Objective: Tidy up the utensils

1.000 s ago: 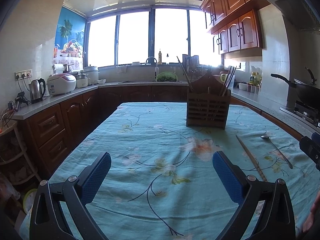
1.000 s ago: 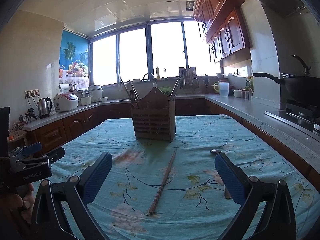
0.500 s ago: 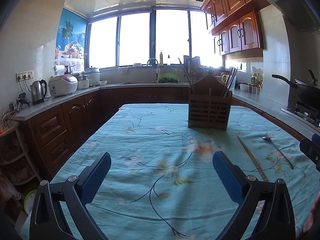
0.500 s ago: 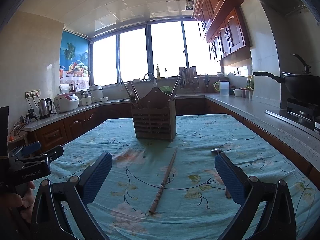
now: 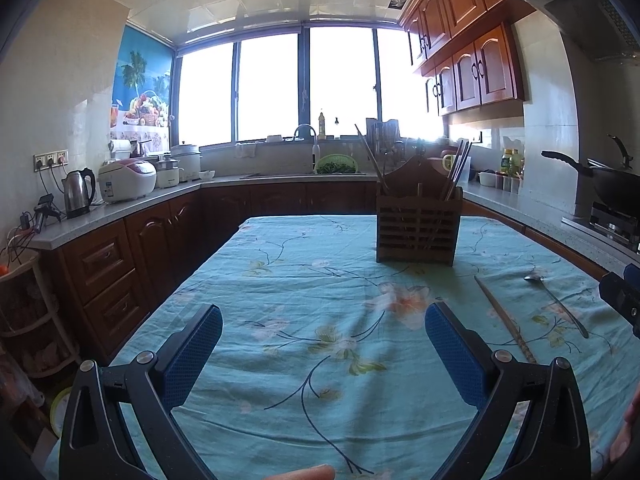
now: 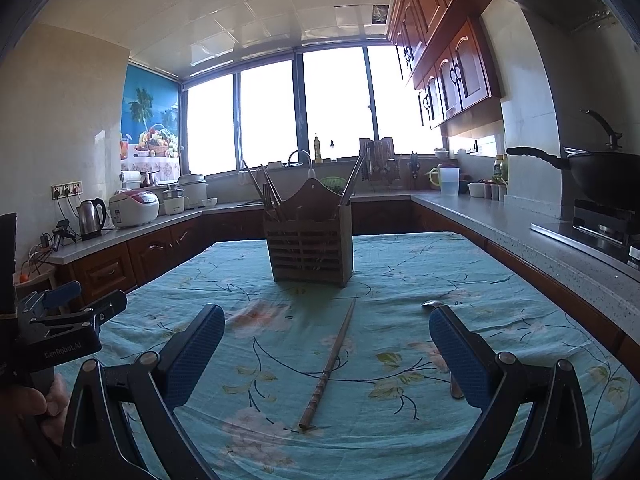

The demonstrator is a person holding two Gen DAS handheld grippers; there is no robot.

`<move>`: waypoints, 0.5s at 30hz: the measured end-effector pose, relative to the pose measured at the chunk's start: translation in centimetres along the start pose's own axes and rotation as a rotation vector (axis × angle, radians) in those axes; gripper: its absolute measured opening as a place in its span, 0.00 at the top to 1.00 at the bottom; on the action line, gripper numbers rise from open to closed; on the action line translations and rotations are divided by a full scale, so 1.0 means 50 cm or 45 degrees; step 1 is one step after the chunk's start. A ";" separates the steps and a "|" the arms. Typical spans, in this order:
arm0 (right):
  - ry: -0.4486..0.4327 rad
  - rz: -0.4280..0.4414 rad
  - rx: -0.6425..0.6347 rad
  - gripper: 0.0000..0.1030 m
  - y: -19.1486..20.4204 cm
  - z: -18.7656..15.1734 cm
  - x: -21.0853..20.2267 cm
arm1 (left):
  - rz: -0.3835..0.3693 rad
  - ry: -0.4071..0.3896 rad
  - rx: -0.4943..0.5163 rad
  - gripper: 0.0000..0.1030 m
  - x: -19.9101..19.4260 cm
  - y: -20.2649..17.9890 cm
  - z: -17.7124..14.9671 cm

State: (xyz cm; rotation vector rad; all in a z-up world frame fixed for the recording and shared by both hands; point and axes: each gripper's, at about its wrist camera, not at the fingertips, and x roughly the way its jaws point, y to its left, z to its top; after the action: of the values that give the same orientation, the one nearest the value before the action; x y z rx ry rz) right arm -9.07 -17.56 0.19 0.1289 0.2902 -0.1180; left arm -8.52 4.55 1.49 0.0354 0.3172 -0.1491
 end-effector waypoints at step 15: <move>-0.008 0.005 0.002 0.00 0.004 0.000 -0.006 | 0.022 -0.018 0.033 0.01 -0.004 -0.013 -0.001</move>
State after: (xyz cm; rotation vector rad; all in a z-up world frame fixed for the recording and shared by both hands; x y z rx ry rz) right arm -9.32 -17.35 0.30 0.1310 0.2838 -0.1145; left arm -8.80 3.94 1.51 0.0625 0.3008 -0.1364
